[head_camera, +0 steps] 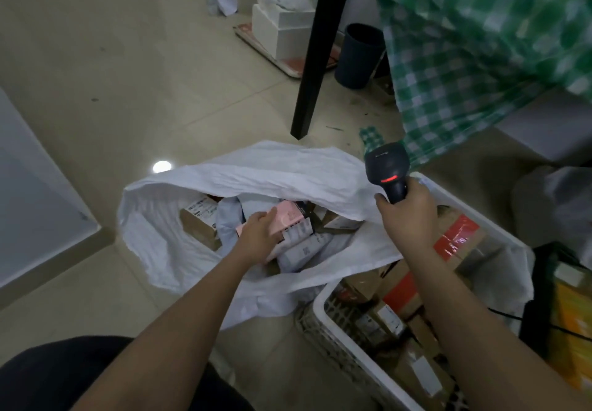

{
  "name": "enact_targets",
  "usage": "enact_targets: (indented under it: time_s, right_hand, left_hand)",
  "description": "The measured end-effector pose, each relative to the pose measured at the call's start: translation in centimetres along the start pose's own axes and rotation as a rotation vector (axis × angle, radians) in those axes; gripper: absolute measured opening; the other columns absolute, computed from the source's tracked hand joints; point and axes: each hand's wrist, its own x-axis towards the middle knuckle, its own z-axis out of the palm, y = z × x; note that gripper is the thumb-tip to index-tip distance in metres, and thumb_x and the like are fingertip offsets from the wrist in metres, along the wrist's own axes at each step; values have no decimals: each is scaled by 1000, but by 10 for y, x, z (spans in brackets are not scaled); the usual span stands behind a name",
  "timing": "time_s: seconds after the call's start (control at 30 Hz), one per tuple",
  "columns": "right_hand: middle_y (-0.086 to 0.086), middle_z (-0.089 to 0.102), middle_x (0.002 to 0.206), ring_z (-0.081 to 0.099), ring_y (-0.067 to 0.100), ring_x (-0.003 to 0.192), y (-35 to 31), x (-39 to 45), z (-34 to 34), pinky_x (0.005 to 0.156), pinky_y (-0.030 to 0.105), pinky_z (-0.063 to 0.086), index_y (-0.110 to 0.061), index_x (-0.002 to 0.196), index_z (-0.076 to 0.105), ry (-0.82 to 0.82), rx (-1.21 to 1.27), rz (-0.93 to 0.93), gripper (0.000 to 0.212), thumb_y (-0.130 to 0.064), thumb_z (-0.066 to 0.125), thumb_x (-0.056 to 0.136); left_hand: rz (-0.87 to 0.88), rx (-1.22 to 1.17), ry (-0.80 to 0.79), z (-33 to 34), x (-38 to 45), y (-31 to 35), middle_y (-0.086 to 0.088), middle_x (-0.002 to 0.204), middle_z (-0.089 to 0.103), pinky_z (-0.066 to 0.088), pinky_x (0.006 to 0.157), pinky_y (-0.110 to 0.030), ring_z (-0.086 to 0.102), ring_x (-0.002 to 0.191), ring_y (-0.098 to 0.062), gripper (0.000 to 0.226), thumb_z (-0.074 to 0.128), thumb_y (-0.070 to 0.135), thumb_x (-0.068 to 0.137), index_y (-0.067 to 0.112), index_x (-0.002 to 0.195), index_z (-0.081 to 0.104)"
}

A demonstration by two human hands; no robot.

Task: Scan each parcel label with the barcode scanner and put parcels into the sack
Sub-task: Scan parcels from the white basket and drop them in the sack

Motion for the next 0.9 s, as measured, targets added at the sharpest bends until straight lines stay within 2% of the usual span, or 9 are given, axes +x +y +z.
enact_targets:
  time_s: [0.07,0.17,0.23,0.3,0.37,0.43,0.57,0.73,0.9]
  right_hand:
    - [16,58,105,56,38,98,8,8,8,82,44,48,-10,106,61,-9,-114,31,35,-30,72,80]
    - [20,52,119,50,42,110,19,8,15,88,43,42,-8,115,59,-96,-248,85,38,-29,67,84]
    - [20,56,116,54,42,106,28,2,18,83,42,44,-8,114,57,-175,-269,83,36,-26,66,84]
    - [18,61,109,58,40,101,34,-7,21,76,39,43,-8,112,55,-244,-243,96,32,-22,64,85]
    - [18,60,110,57,41,101,40,-15,23,79,41,45,-8,111,56,-258,-242,92,31,-21,65,84]
    - [18,57,115,52,42,107,45,-20,25,86,46,44,-7,110,57,-230,-263,57,35,-23,69,82]
    - [15,60,111,53,39,104,54,-23,25,80,42,44,-6,105,58,-254,-205,11,46,-33,80,75]
    - [15,51,124,48,37,109,50,-32,31,81,38,37,-4,112,55,-306,-252,-114,54,-27,84,71]
    - [12,54,113,49,34,105,17,-39,64,74,37,39,-8,108,53,-352,-190,-168,47,-25,81,74]
  left_hand:
    - [-42,-194,230,-1,-18,-13,-17,138,48,32,106,-35,43,130,-32,46,53,9,93,4,138,49]
    - [-297,-114,519,4,-46,-40,-21,133,51,31,104,-42,44,125,-39,39,62,14,87,7,125,59]
    - [-558,-103,473,7,-63,-51,-16,153,27,17,113,-50,21,141,-36,57,65,30,89,13,139,44]
    - [-700,-154,395,9,-73,-63,-13,159,4,7,115,-56,1,146,-35,78,64,41,89,16,151,22]
    - [-782,-232,364,11,-80,-73,-14,160,-8,6,115,-55,-6,146,-37,95,64,46,88,15,154,3]
    - [-857,-376,373,11,-82,-82,-18,159,-9,11,116,-50,1,146,-38,103,64,46,87,11,152,-8]
    - [-855,-709,423,14,-77,-97,-19,159,10,25,115,-45,24,142,-35,106,68,34,88,12,151,-14]
    - [-901,-753,509,11,-72,-96,-20,156,21,30,113,-45,33,138,-36,102,71,22,86,8,153,-5]
    - [-842,-907,612,8,-71,-97,-15,144,45,38,108,-43,49,126,-32,89,71,19,86,7,152,13]
